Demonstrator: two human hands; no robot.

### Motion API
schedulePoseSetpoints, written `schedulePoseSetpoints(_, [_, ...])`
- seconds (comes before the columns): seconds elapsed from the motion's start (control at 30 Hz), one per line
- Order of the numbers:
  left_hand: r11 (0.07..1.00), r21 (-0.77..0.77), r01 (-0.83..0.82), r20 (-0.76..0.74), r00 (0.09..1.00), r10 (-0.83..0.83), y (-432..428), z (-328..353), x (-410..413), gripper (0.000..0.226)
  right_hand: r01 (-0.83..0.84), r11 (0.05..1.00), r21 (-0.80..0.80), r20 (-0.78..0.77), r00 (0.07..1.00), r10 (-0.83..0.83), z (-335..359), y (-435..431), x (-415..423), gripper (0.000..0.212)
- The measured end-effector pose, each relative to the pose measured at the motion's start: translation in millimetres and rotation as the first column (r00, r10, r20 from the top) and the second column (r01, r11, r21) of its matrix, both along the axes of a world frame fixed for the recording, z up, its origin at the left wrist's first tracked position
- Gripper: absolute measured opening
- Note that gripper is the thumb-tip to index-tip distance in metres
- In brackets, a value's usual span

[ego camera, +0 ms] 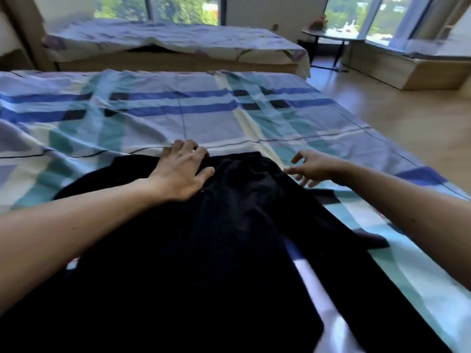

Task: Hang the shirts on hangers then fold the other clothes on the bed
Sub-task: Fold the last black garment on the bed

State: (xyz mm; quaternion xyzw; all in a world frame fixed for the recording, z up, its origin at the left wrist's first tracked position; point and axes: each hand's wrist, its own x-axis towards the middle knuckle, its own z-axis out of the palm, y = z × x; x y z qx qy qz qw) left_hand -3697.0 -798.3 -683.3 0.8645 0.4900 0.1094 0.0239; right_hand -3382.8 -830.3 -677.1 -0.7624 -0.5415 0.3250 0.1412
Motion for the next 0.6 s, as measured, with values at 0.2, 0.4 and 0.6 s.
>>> schedulePoseSetpoints(0.2, [0.954, -0.116, 0.276, 0.058, 0.961, -0.271, -63.9, -16.7, 99.5, 0.043, -0.026, 0.955, -0.294, -0.111, 0.994, -0.007, -1.2, -129.8, 48.8, 0.028])
schedulePoseSetpoints(0.4, [0.934, -0.253, 0.254, 0.054, 0.967, -0.249, -90.0, -38.7, 125.2, 0.062, -0.131, 0.908, -0.399, -0.335, 0.942, -0.012, -5.2, -195.9, 55.9, 0.016])
schedulePoseSetpoints(0.6, [0.927, -0.336, 0.168, 0.066, 0.986, -0.154, -85.7, -44.3, 114.1, 0.078, 0.115, 0.980, -0.161, -0.344, 0.924, -0.165, 40.0, -193.6, 95.1, 0.014])
